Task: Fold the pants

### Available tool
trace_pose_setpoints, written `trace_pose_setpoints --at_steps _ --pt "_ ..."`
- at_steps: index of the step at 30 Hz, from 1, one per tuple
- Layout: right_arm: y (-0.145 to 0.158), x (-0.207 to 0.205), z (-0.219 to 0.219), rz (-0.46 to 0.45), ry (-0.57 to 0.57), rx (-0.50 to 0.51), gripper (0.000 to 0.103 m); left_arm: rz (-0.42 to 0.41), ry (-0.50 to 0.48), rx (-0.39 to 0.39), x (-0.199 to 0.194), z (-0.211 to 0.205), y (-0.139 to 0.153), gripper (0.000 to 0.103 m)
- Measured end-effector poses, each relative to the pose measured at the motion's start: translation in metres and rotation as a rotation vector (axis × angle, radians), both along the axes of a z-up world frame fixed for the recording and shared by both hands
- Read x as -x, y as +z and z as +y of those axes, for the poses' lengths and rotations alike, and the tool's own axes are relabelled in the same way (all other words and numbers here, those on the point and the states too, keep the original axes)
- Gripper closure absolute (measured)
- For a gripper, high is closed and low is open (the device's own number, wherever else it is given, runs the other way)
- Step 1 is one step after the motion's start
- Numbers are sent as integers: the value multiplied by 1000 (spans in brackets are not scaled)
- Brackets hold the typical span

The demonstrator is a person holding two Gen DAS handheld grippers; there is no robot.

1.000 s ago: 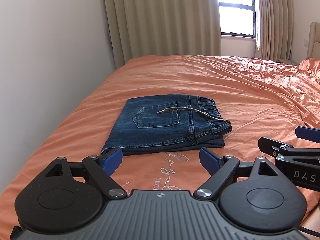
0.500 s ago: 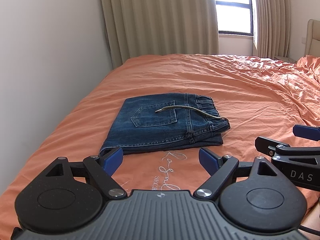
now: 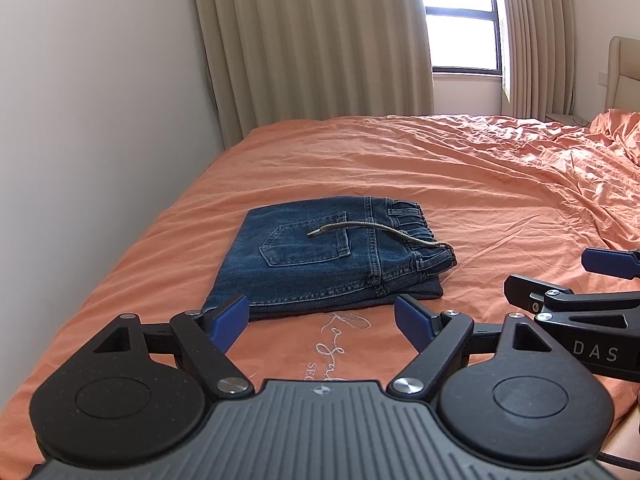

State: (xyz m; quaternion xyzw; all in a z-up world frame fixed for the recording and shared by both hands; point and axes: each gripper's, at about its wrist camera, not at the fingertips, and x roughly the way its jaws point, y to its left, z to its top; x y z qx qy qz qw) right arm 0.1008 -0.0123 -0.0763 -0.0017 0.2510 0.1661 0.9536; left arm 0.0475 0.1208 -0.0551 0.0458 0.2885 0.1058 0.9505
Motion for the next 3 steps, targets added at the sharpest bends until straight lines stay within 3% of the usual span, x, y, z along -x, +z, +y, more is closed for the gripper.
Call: trace_pose_setpoints --at_steps 3 --pt "0 0 -2 3 0 -2 22 -6 -4 -6 0 -2 0 7"
